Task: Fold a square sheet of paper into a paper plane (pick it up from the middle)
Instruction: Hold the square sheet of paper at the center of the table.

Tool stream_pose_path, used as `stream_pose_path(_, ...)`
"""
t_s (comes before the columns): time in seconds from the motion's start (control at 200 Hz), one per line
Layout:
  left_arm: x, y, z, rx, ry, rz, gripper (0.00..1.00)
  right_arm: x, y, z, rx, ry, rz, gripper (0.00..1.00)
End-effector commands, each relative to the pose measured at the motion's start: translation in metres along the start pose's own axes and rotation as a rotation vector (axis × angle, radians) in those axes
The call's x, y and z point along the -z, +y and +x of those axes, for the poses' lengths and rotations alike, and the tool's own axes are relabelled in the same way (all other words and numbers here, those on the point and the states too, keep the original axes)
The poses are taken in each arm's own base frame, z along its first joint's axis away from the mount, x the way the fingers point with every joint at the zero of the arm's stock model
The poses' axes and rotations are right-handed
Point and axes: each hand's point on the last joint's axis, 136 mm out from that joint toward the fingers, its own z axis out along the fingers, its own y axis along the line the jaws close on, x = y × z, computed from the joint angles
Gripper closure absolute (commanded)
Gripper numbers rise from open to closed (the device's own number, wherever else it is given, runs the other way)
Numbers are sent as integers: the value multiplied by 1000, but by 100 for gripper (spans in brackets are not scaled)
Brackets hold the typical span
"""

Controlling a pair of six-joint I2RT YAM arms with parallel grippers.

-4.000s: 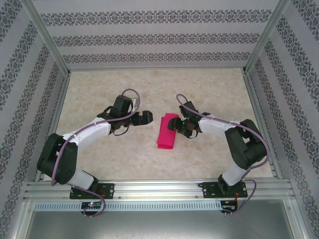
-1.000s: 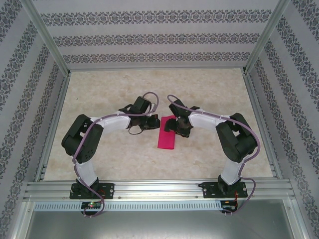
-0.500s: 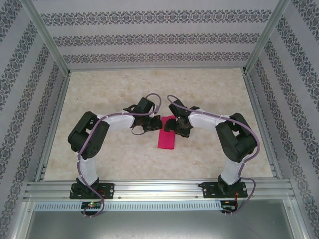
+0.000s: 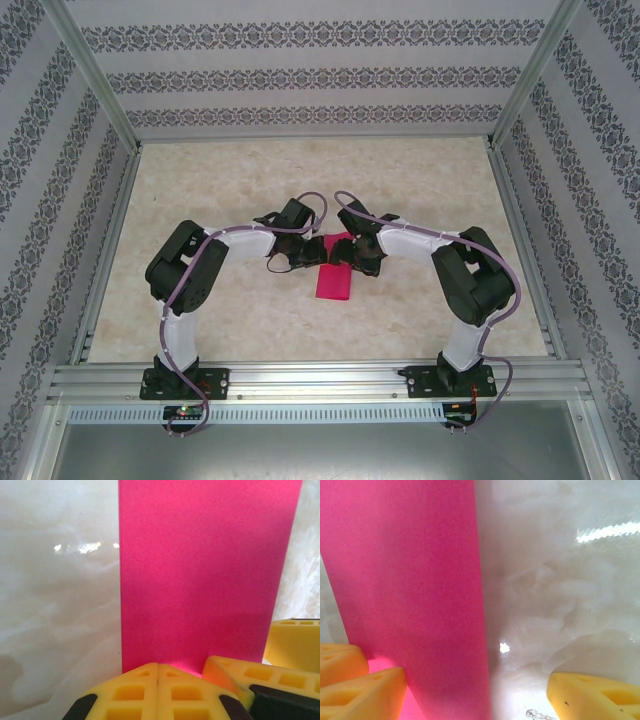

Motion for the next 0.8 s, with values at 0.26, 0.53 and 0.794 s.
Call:
stream_pose_path(0.26, 16, -17, -3, -54, -52, -12, 100, -48, -33, 30, -14, 93, 104, 22)
stream_pose_path(0.53, 26, -16, -9, -62, -93, -41, 100, -51, -37, 31, -14, 100, 115, 22)
stream_pose_path(0.794, 22, -17, -9, -53, -83, -26, 100, -53, -38, 33, -11, 105, 119, 22)
